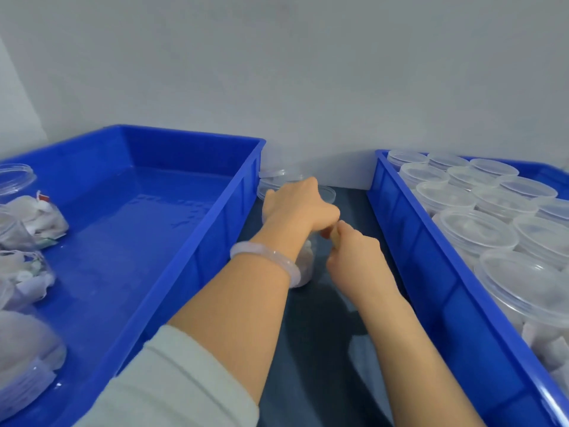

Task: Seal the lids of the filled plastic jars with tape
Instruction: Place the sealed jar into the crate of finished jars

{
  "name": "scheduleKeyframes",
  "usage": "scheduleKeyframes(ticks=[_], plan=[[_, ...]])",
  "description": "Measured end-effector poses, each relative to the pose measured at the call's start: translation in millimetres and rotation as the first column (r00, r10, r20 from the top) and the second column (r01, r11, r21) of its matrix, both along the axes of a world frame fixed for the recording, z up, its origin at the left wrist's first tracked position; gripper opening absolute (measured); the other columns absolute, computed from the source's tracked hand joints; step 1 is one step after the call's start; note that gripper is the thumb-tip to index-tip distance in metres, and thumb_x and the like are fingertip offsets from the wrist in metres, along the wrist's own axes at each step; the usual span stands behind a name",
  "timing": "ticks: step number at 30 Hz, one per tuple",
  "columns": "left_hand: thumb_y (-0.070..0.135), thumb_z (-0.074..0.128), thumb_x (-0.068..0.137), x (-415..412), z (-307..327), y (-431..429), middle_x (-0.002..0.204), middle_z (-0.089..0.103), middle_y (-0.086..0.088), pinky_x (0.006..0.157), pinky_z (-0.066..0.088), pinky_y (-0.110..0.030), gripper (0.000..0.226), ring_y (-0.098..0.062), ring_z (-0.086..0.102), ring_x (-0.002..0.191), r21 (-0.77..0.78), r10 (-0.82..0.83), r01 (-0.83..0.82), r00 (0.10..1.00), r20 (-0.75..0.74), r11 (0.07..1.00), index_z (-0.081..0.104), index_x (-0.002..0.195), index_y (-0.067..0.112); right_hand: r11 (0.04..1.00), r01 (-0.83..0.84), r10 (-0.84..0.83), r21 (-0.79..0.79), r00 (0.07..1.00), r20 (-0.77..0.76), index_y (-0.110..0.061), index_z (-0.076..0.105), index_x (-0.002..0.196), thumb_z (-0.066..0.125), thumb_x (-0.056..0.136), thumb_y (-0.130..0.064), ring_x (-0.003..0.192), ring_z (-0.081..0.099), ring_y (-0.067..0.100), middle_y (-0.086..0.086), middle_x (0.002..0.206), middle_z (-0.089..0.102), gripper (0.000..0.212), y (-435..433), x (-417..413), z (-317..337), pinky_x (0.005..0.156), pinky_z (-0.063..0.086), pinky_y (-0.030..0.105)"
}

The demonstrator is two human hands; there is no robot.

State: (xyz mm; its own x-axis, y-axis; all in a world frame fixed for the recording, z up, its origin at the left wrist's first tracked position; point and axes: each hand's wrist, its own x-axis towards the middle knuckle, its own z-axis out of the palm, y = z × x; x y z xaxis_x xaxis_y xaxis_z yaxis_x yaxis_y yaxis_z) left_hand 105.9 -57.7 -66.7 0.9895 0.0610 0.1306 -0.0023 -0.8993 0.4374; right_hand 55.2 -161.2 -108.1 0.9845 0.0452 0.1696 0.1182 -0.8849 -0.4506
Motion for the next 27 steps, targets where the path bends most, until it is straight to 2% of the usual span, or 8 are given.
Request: scheduleKeyframes(ticks=[3, 5, 7, 9, 11, 14, 18, 27], plan=[[0.025, 0.061, 0.071, 9, 5, 5, 0.090, 0.058, -0.001, 0.073, 0.031, -0.035, 0.021, -0.026, 0.051, 0.087, -0.014, 0.120, -0.119, 0.991, 0.062, 0.993, 0.048, 0.085, 0.019, 0.997, 0.003, 0.009, -0.082, 0.989, 0.149, -0.024, 0.030, 0.077, 0.045, 0.076, -0.010, 0.049, 0.032, 0.012, -0.006, 0.062, 0.036, 0.020, 11, -42, -19, 0.041, 0.017, 0.027], [0.028, 0.067, 0.070, 13, 6, 1, 0.097, 0.061, -0.002, 0.068, 0.034, -0.032, 0.025, -0.026, 0.056, 0.092, 0.044, 0.020, -0.021, 1.000, 0.022, 0.999, 0.052, 0.089, 0.020, 0.999, -0.030, 0.034, -0.029, 0.990, 0.136, -0.024, 0.039, 0.086, 0.048, 0.081, -0.015, 0.054, 0.039, 0.013, -0.007, 0.068, 0.044, 0.013, 12, -44, -27, 0.045, 0.024, 0.028], [0.037, 0.075, 0.069, 15, 6, 0, 0.104, 0.062, 0.003, 0.074, 0.042, -0.033, 0.040, -0.023, 0.058, 0.099, 0.103, -0.137, 0.144, 0.988, -0.075, 0.984, 0.056, 0.101, 0.023, 0.997, -0.016, 0.015, -0.069, 1.000, -0.013, -0.021, 0.043, 0.120, 0.052, 0.091, -0.028, 0.087, 0.055, 0.023, 0.003, 0.100, 0.057, 0.032, 4, -17, -30, 0.066, 0.040, 0.031], [0.057, 0.073, 0.069, 11, 6, 5, 0.114, 0.058, 0.007, 0.091, 0.045, -0.038, 0.063, -0.019, 0.055, 0.108, 0.006, -0.218, 0.220, 0.968, -0.128, 0.975, 0.053, 0.119, 0.024, 0.980, -0.041, 0.014, -0.196, 0.990, -0.141, -0.020, 0.034, 0.139, 0.054, 0.091, -0.044, 0.120, 0.042, 0.031, 0.011, 0.129, 0.046, 0.058, -6, 7, -33, 0.095, 0.038, 0.039], [0.063, 0.065, 0.075, 6, 6, 15, 0.120, 0.059, 0.007, 0.097, 0.043, -0.036, 0.063, -0.015, 0.053, 0.113, -0.222, -0.228, 0.252, 0.965, 0.129, 0.942, 0.054, 0.123, 0.024, 0.972, -0.063, 0.019, -0.229, 0.982, -0.186, -0.024, 0.040, 0.139, 0.055, 0.087, -0.051, 0.130, 0.028, 0.030, 0.009, 0.138, 0.035, 0.061, -10, 18, -42, 0.107, 0.025, 0.041], [0.051, 0.050, 0.087, -5, -16, 25, 0.114, 0.063, 0.009, 0.093, 0.044, -0.032, 0.040, -0.011, 0.053, 0.111, -0.563, 0.186, 0.195, 0.815, 0.548, 0.803, 0.062, 0.110, 0.021, 0.992, -0.085, 0.094, 0.088, 0.990, -0.103, -0.027, 0.048, 0.135, 0.060, 0.086, -0.034, 0.131, 0.032, 0.019, 0.003, 0.140, 0.039, 0.051, -18, 26, -51, 0.105, 0.026, 0.029], [0.047, 0.042, 0.097, -12, -55, 22, 0.128, 0.051, 0.010, 0.086, 0.036, -0.015, 0.041, -0.006, 0.047, 0.118, -0.880, 0.297, 0.129, 0.910, 0.288, 0.457, 0.049, 0.129, 0.023, 0.612, -0.146, 0.116, 0.777, 0.989, 0.094, -0.026, 0.057, 0.125, 0.060, 0.088, -0.004, 0.110, 0.055, -0.002, -0.007, 0.126, 0.060, 0.043, -14, 33, -36, 0.091, 0.043, 0.015], [0.033, 0.032, 0.103, -2, -68, 33, 0.094, 0.067, 0.007, 0.073, 0.046, -0.017, 0.031, -0.003, 0.063, 0.090, -0.904, 0.278, 0.194, 0.908, 0.312, 0.381, 0.061, 0.092, 0.031, 0.353, -0.272, 0.169, 0.895, 0.960, 0.225, -0.010, 0.072, 0.098, 0.068, 0.079, 0.005, 0.085, 0.070, 0.014, 0.006, 0.095, 0.074, 0.025, -4, 42, -28, 0.069, 0.055, 0.022]])
